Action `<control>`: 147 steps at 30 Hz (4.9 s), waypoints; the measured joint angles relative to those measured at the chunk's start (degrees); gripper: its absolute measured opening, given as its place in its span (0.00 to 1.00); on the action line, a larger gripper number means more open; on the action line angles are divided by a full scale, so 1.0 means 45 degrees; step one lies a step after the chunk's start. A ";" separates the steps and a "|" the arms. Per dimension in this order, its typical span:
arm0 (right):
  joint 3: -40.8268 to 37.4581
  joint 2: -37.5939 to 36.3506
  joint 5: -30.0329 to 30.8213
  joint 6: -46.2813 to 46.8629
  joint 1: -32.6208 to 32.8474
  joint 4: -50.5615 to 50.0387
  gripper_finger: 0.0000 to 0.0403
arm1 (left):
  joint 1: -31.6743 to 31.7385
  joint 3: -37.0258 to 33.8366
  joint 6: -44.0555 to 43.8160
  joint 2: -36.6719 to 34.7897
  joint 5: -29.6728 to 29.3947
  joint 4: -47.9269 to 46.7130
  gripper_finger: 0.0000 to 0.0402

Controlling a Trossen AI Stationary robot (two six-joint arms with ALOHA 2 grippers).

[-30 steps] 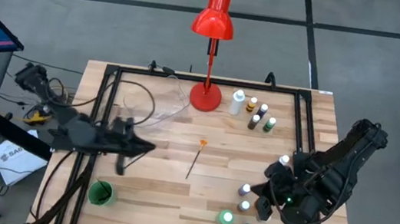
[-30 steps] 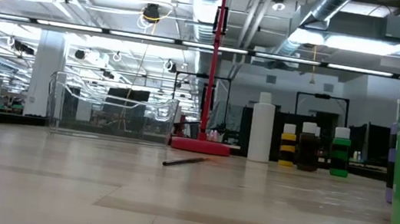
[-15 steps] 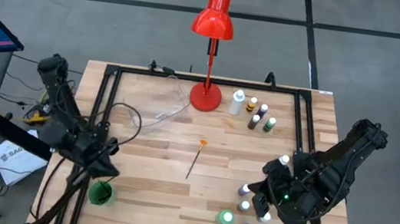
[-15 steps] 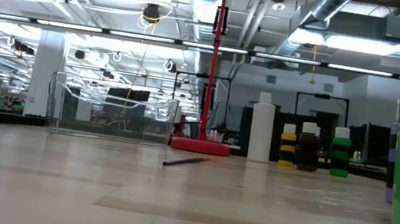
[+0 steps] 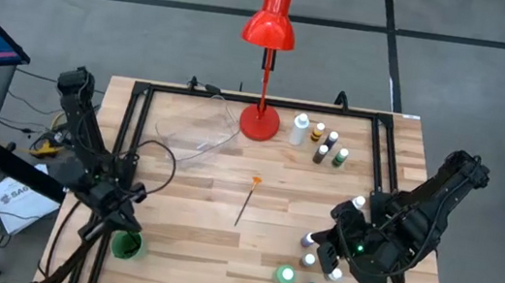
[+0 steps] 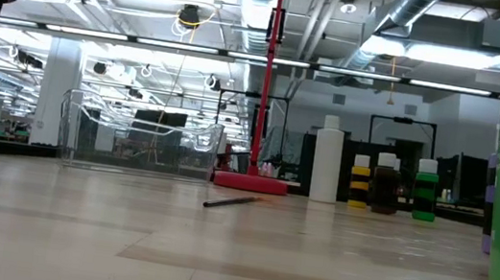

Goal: Pick & Place Paint Supplies
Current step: Put the black paintbrush into the green cup

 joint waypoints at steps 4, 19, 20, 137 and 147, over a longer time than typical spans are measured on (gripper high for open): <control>0.0000 0.0000 -0.0002 -0.0032 -0.0128 0.0079 0.00 | 0.0000 -0.0562 0.0007 0.0015 -0.0001 0.0507 0.00; 0.0004 0.0000 -0.0001 -0.0138 -0.0418 0.0136 0.00 | 0.0005 -0.1979 -0.0026 0.0099 0.0345 0.2037 0.00; 0.0005 0.0000 0.0000 -0.0138 -0.0418 0.0136 0.00 | 0.0005 -0.2014 -0.0016 0.0143 0.0355 0.2075 0.00; 0.0010 -0.1783 -0.0147 -0.6322 -0.1467 0.1388 0.00 | 1.4892 1.3607 -0.7630 1.6103 0.3789 -1.3916 0.43; 0.0010 -0.1783 -0.0203 -0.6518 -0.1467 0.1399 0.00 | 1.4761 1.3597 -0.8485 1.6835 0.4015 -1.3753 0.43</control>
